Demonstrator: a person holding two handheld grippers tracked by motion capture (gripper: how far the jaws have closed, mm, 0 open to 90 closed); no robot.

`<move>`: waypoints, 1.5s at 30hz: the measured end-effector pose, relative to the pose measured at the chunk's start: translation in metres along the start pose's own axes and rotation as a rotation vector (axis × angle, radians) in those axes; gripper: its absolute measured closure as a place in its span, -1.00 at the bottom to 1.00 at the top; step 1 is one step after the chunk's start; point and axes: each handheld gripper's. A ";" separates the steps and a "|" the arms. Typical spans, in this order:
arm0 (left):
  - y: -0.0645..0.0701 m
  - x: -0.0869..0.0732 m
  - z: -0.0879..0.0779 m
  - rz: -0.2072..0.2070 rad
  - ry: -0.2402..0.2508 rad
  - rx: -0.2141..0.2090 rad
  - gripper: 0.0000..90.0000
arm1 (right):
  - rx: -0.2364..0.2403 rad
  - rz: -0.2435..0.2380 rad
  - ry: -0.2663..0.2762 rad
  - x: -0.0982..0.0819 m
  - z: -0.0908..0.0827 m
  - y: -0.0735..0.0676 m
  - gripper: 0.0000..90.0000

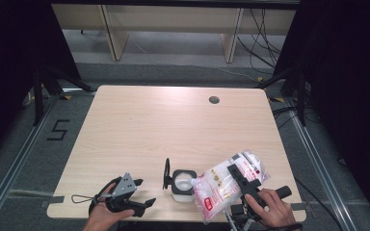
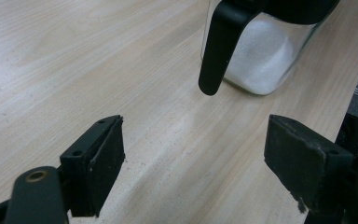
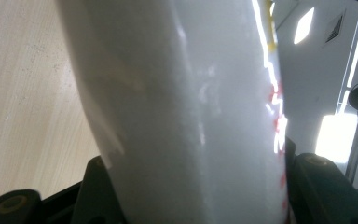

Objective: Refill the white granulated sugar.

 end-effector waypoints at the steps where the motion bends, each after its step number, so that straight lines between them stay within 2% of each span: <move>1: 0.000 0.000 0.000 0.007 0.000 -0.001 -0.57 | 0.004 0.003 -0.005 0.000 0.000 0.000 0.10; 3: -0.001 0.000 0.000 0.008 0.005 0.002 -0.57 | 0.000 -0.007 -0.001 0.000 0.000 0.000 0.10; 4: 0.000 0.000 0.000 -0.010 0.012 0.000 -0.57 | -0.001 -0.006 -0.002 0.000 0.000 0.000 0.10; 5: 0.000 0.000 0.000 -0.001 0.007 -0.002 -0.57 | 0.001 -0.010 -0.002 0.001 0.000 0.000 0.10; 6: -0.001 0.000 0.000 0.013 0.002 0.001 -0.57 | 0.020 0.026 -0.014 0.001 0.001 -0.004 0.10; 7: -0.001 0.000 0.000 0.021 0.005 -0.003 -0.57 | 0.020 0.026 -0.014 0.001 0.001 -0.004 0.10; 8: 0.000 0.000 0.000 -0.002 0.006 -0.001 -0.57 | 0.021 -0.025 -0.019 0.001 0.000 0.000 0.10; 9: -0.001 0.000 0.000 0.003 0.009 0.002 -0.57 | 0.025 0.026 -0.024 0.002 0.000 -0.003 0.10; 11: 0.000 0.000 0.001 -0.012 0.014 0.001 -0.57 | 0.028 0.018 -0.020 0.002 0.000 -0.003 0.10; 13: 0.000 -0.001 0.000 -0.006 0.001 -0.003 -0.57 | 0.031 0.022 -0.030 0.002 -0.001 -0.003 0.10; 14: -0.001 0.000 -0.001 0.017 0.001 0.003 -0.57 | 0.029 -0.003 -0.028 0.002 -0.001 -0.001 0.10; 15: 0.000 0.000 -0.001 -0.001 0.016 0.000 -0.57 | 0.013 0.004 -0.013 0.002 0.000 -0.002 0.10; 16: 0.000 0.000 0.000 0.001 0.016 0.002 -0.57 | 0.001 -0.023 -0.003 0.002 -0.001 0.000 0.10; 18: 0.001 -0.001 0.000 -0.012 0.006 -0.004 -0.57 | -0.001 -0.030 -0.009 0.002 -0.001 0.001 0.10; 19: -0.001 -0.001 -0.001 0.014 -0.002 0.002 -0.57 | 0.009 0.003 -0.017 0.002 0.000 -0.002 0.10; 21: -0.001 0.000 -0.001 0.015 0.006 0.007 -0.57 | 0.008 -0.009 -0.017 0.002 -0.001 -0.001 0.10; 22: 0.000 0.001 -0.001 -0.005 0.012 -0.005 -0.57 | 0.010 0.006 -0.011 0.002 -0.001 -0.002 0.10; 23: -0.001 0.000 0.000 0.008 0.009 0.003 -0.57 | 0.010 0.006 -0.011 0.002 -0.001 -0.002 0.10; 24: 0.000 -0.001 0.000 -0.003 0.007 -0.003 -0.57 | 0.001 -0.024 -0.008 0.002 -0.001 0.001 0.10; 25: -0.001 -0.001 -0.001 0.015 -0.002 0.003 -0.57 | -0.004 -0.016 -0.014 0.002 -0.001 0.000 0.10; 28: -0.002 0.001 -0.001 0.017 0.014 -0.002 -0.57 | 0.004 -0.007 -0.005 0.002 -0.001 0.000 0.10; 30: 0.000 0.000 0.000 -0.002 0.003 0.001 -0.57 | 0.009 0.022 0.001 0.001 -0.001 -0.001 0.10; 31: 0.000 -0.001 0.000 -0.008 0.002 -0.002 -0.57 | 0.021 0.017 -0.009 0.002 -0.001 0.000 0.10; 33: -0.001 0.000 -0.001 0.019 0.002 0.007 -0.57 | 0.019 0.017 -0.008 0.001 -0.001 0.000 0.11; 35: -0.002 0.001 -0.001 0.020 0.011 -0.001 -0.57 | 0.019 0.016 -0.004 0.001 -0.001 0.000 0.11; 37: 0.000 -0.001 0.000 -0.004 0.004 0.000 -0.57 | 0.026 0.021 -0.006 0.001 -0.001 0.000 0.11; 38: -0.001 -0.001 -0.001 0.016 -0.001 0.003 -0.57 | 0.024 0.078 -0.010 0.001 -0.002 -0.003 0.11; 39: -0.001 0.000 -0.001 0.011 0.010 0.003 -0.57 | 0.024 0.078 -0.010 0.001 -0.002 -0.003 0.11; 41: -0.002 0.001 -0.001 0.018 0.011 -0.001 -0.57 | 0.015 0.022 -0.005 0.001 -0.002 0.002 0.11; 42: -0.001 0.000 -0.001 0.016 0.001 0.004 -0.57 | 0.016 0.020 -0.004 0.001 -0.002 0.003 0.11; 43: 0.000 -0.001 0.000 -0.005 0.003 0.000 -0.57 | 0.023 0.048 -0.004 0.001 -0.002 0.001 0.11; 45: -0.001 -0.001 -0.002 0.016 0.000 0.004 -0.57 | 0.012 0.039 0.006 0.001 -0.001 0.002 0.11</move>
Point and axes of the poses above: each handheld gripper's, and its own axes: z roughly forward along the jaws, x roughly out of its top, y roughly to its right, and after that the axes turned 13 degrees about x, right-handed
